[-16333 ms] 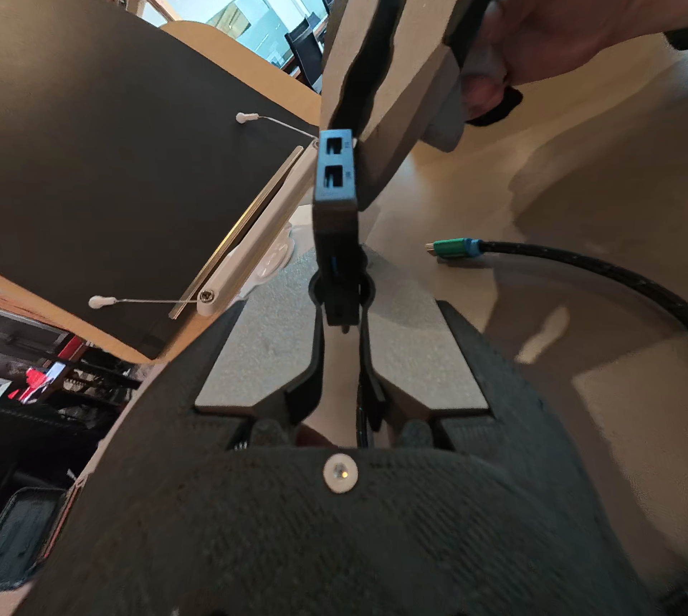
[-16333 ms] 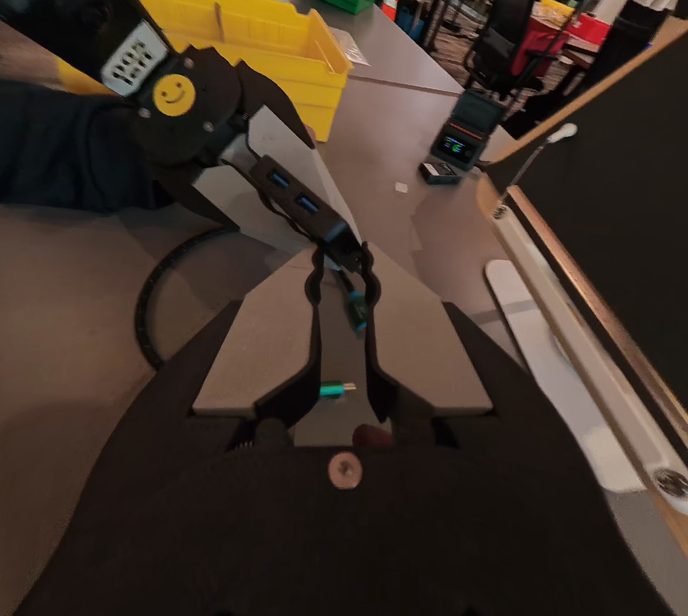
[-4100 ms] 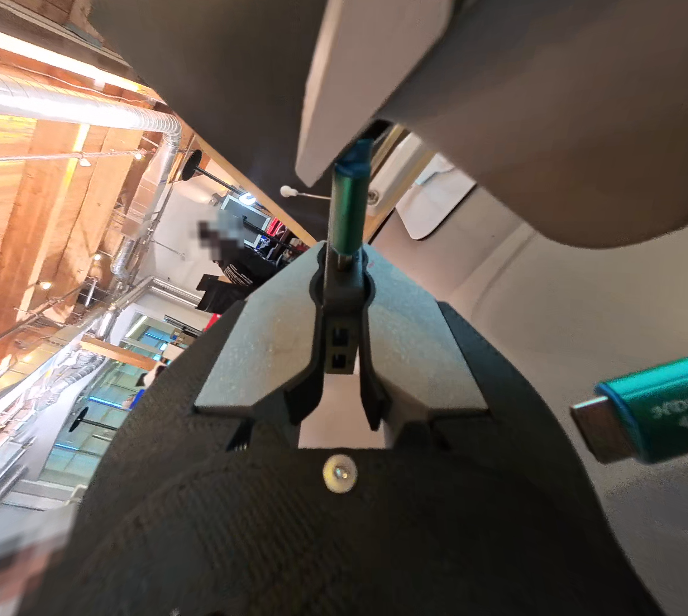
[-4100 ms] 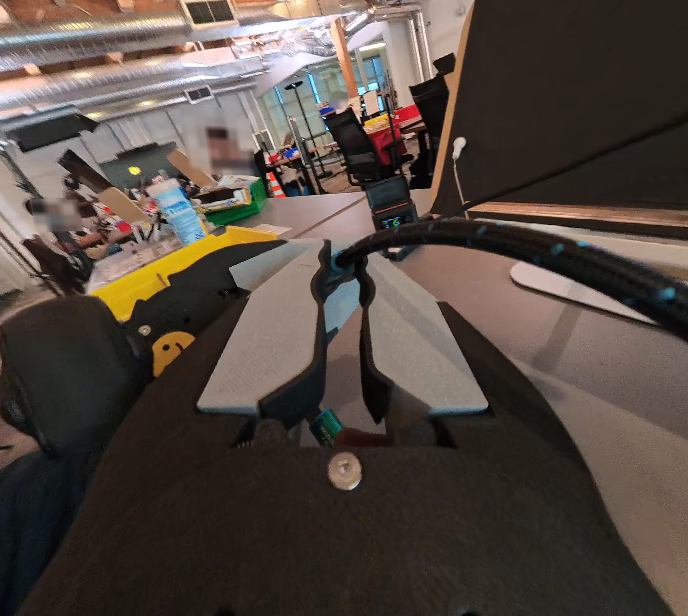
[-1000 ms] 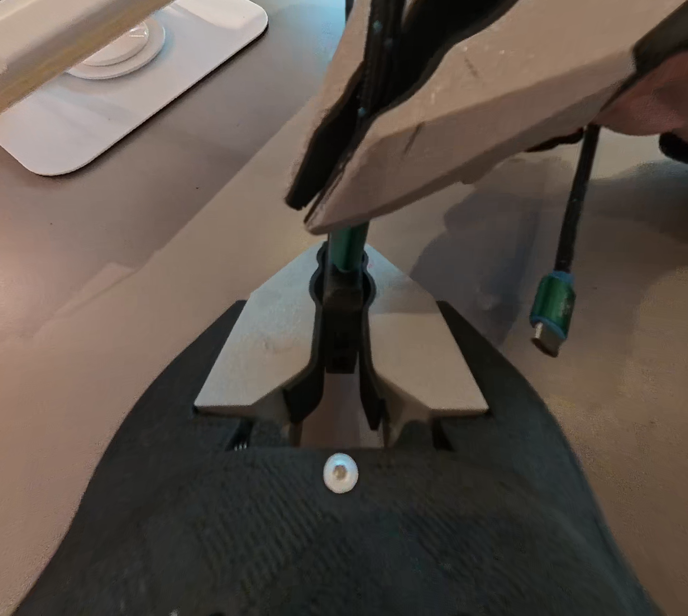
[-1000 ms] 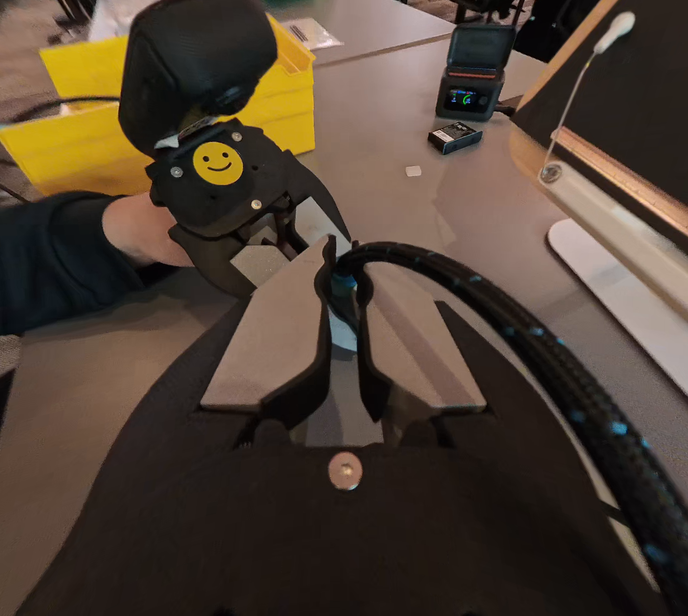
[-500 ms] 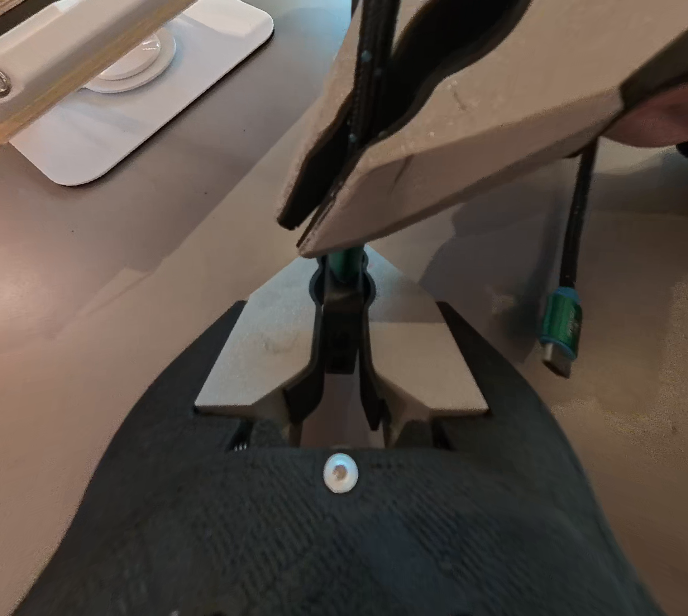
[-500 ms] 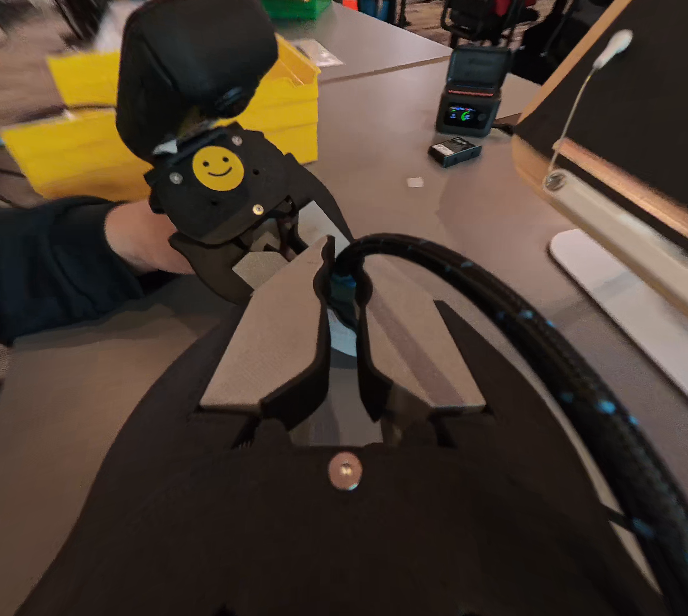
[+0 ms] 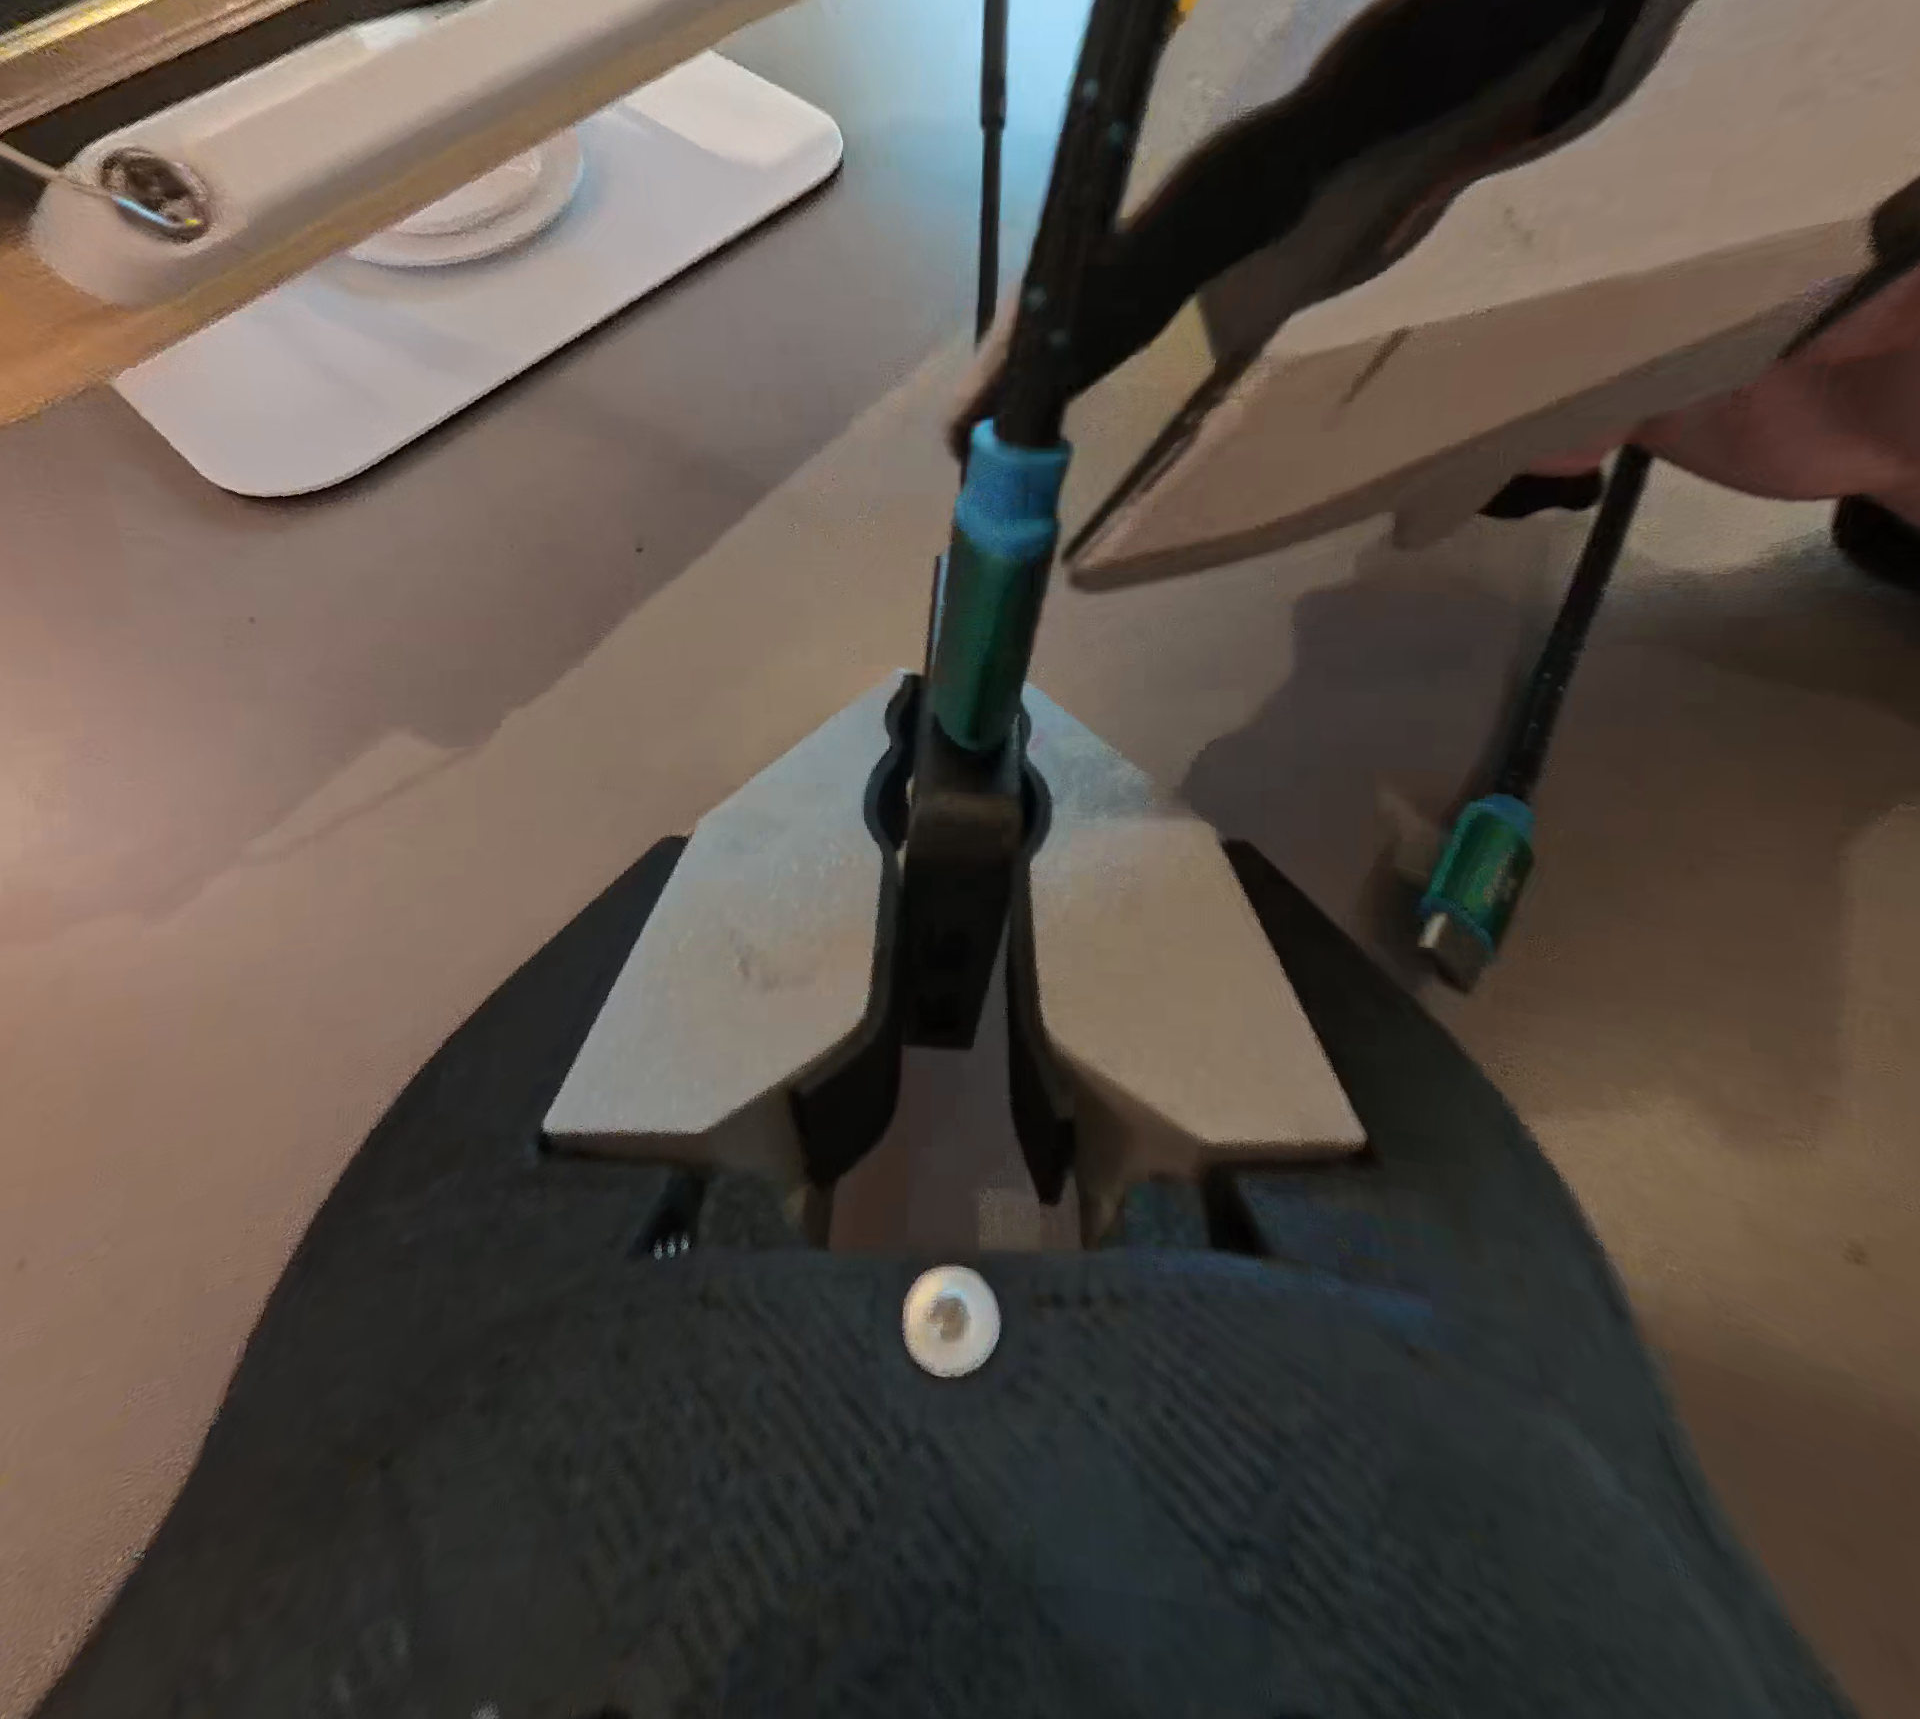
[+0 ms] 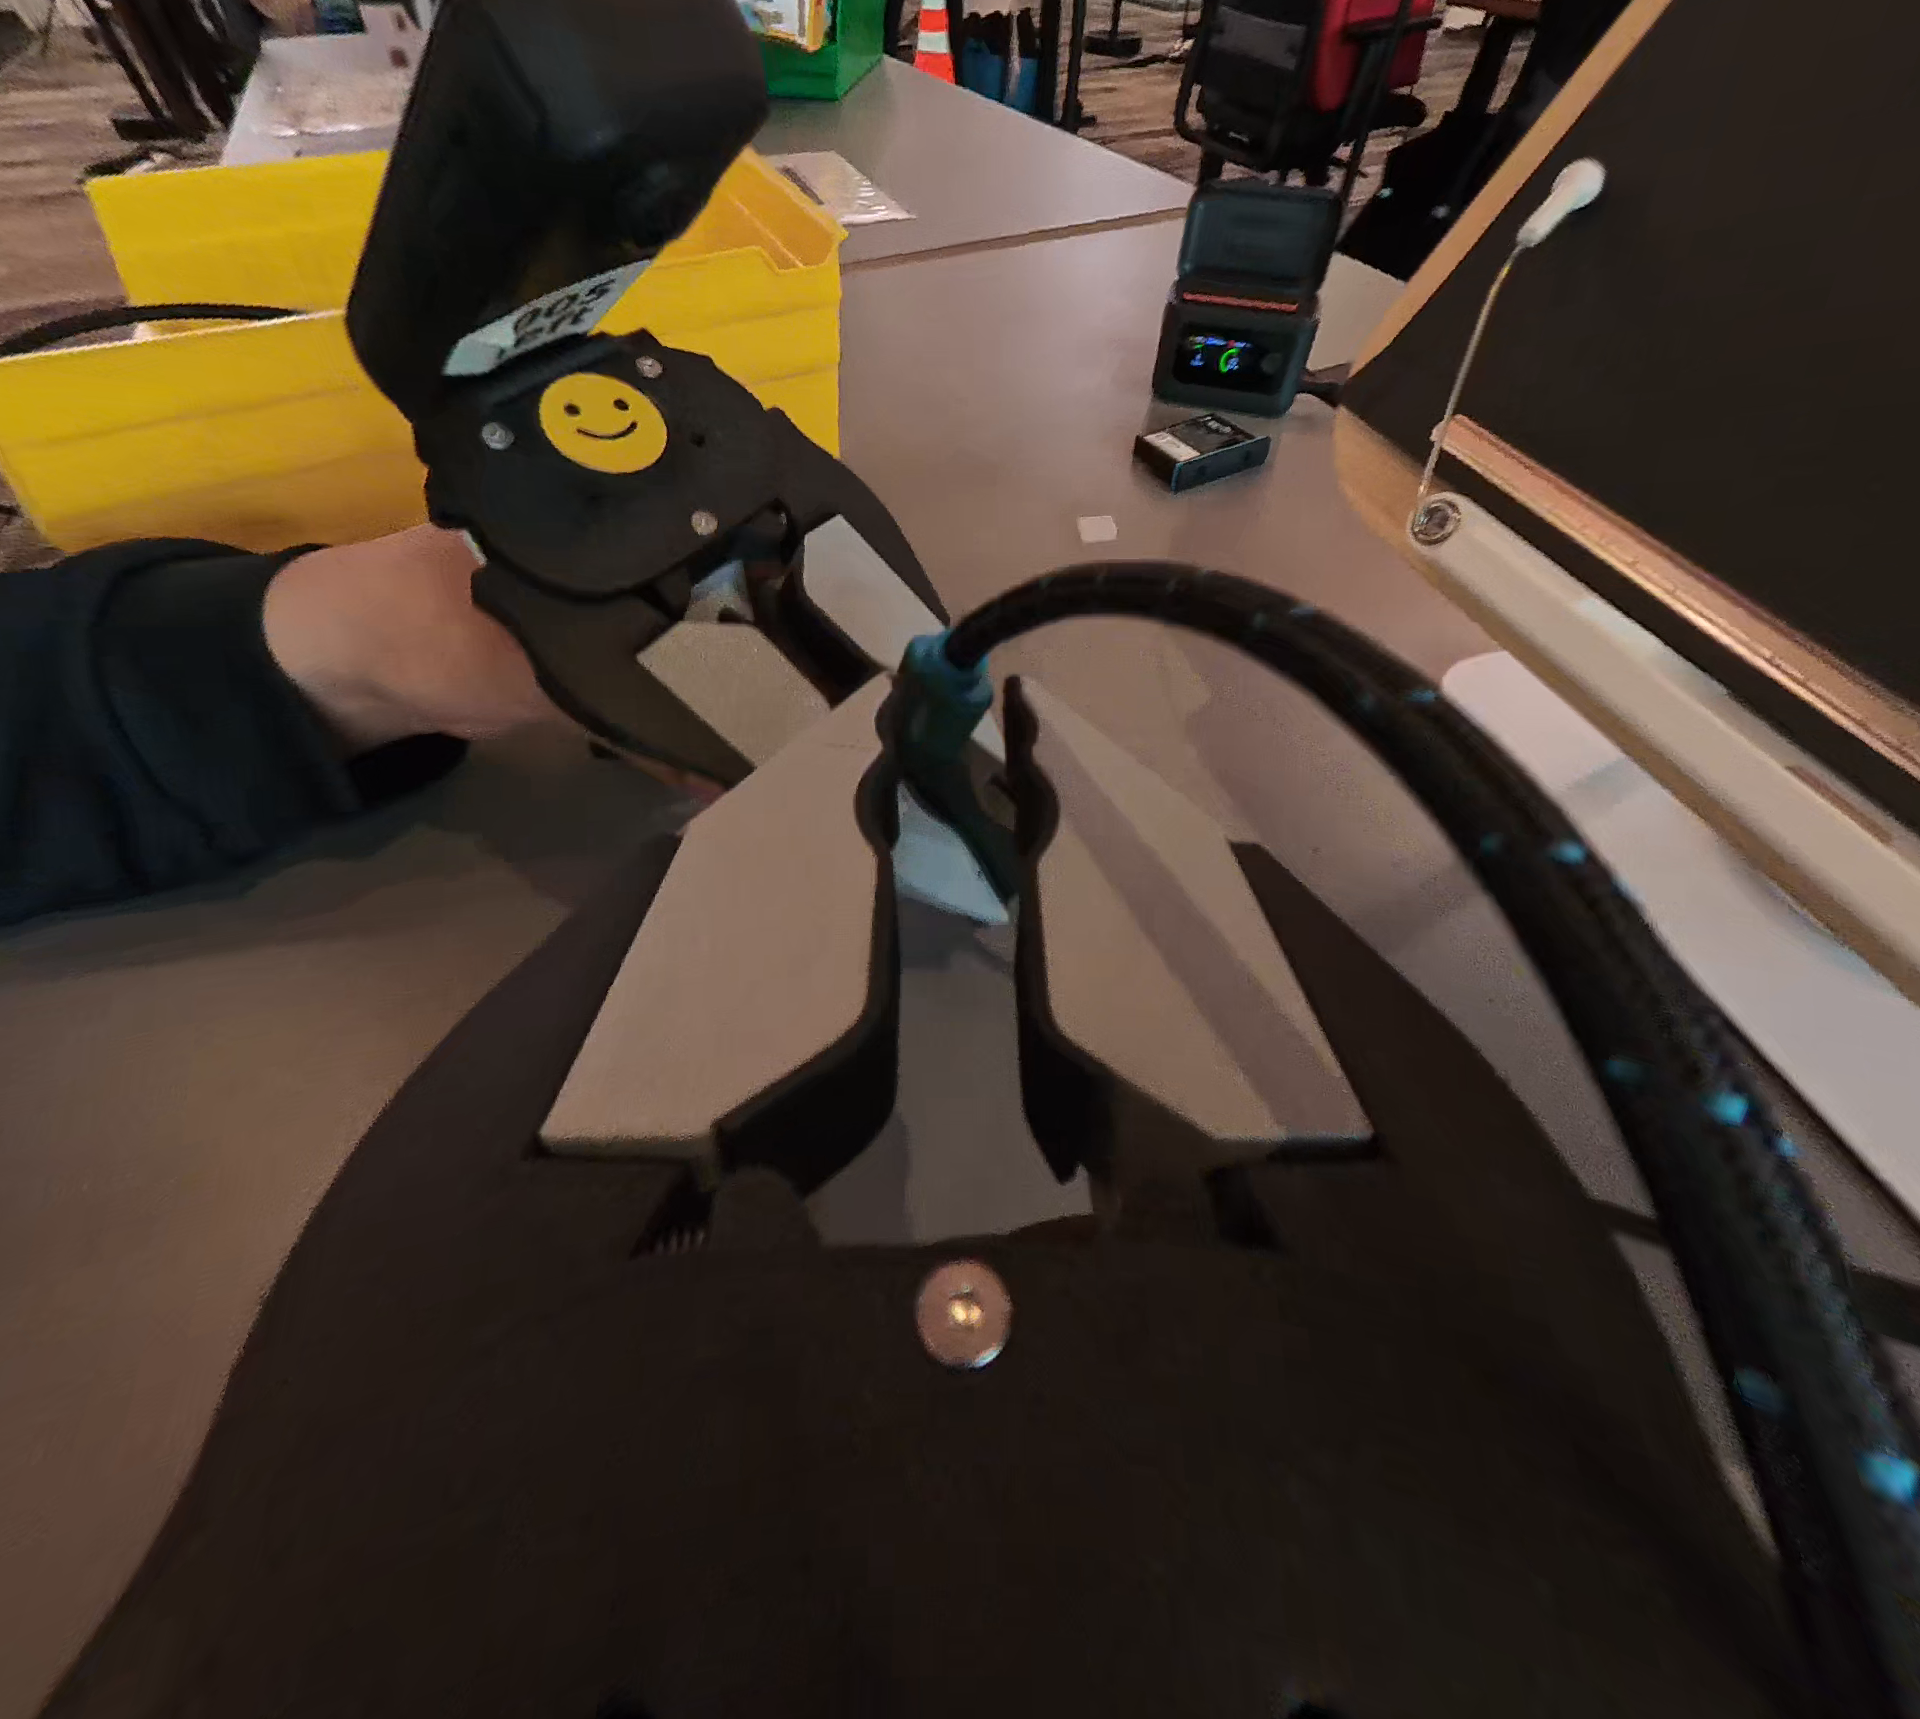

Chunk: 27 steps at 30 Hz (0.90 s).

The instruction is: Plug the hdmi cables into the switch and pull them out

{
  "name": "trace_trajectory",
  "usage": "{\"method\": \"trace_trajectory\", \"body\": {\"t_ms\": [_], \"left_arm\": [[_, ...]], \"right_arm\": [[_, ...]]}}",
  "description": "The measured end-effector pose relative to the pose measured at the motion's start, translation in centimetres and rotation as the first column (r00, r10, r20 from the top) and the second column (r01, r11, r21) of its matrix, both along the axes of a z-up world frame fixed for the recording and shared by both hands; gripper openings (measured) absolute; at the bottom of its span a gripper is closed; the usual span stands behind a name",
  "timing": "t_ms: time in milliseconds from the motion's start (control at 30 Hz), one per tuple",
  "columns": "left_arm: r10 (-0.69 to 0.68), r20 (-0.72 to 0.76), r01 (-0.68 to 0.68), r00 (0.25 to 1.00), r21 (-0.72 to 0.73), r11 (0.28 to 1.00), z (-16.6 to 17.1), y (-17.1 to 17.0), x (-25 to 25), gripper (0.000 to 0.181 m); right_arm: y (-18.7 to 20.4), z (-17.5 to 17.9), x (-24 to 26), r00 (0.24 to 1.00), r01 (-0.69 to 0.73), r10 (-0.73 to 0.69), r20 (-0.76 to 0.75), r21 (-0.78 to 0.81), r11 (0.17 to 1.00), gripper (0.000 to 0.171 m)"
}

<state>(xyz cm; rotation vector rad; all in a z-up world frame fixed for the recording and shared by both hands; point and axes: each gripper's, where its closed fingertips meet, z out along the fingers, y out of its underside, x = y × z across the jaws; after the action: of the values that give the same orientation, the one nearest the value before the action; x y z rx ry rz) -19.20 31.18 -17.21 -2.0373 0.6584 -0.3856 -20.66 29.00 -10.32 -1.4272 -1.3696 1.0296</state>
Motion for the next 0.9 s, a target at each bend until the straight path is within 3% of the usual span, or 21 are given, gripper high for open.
{"method": "trace_trajectory", "body": {"t_ms": [133,267,433,500,767,900], "left_arm": [[-0.029,0.051,0.03,0.998,-0.014,0.999,0.2,-0.4,0.1,0.011],[-0.054,0.093,0.055,0.994,-0.001,0.999,0.8,-0.7,0.4,0.011],[-0.164,0.054,0.165,0.985,-0.009,0.986,0.4,-1.9,2.0,0.011],[-0.161,0.032,0.162,0.986,-0.014,0.987,0.1,-1.9,1.9,0.011],[-0.137,0.217,0.129,0.967,0.049,0.99,2.8,-1.6,1.8,0.015],[-0.189,0.161,0.18,0.969,0.067,0.981,2.7,-2.3,2.0,0.012]], "right_arm": [[0.7,-1.2,0.6,0.998,-0.025,0.031,0.053,-0.113,0.993,0.03],[1.0,-2.0,1.4,0.992,-0.066,0.078,0.098,-0.119,0.991,0.033],[-0.8,-3.4,1.2,0.973,-0.179,0.195,0.124,-0.129,0.975,0.023],[-0.8,-3.8,1.2,0.97,-0.188,0.202,0.135,-0.112,0.976,0.022],[0.2,-1.1,1.9,0.987,-0.136,0.141,0.073,-0.073,0.988,0.02],[0.0,-0.8,2.4,0.984,-0.166,0.174,0.049,-0.13,0.978,0.019]]}}
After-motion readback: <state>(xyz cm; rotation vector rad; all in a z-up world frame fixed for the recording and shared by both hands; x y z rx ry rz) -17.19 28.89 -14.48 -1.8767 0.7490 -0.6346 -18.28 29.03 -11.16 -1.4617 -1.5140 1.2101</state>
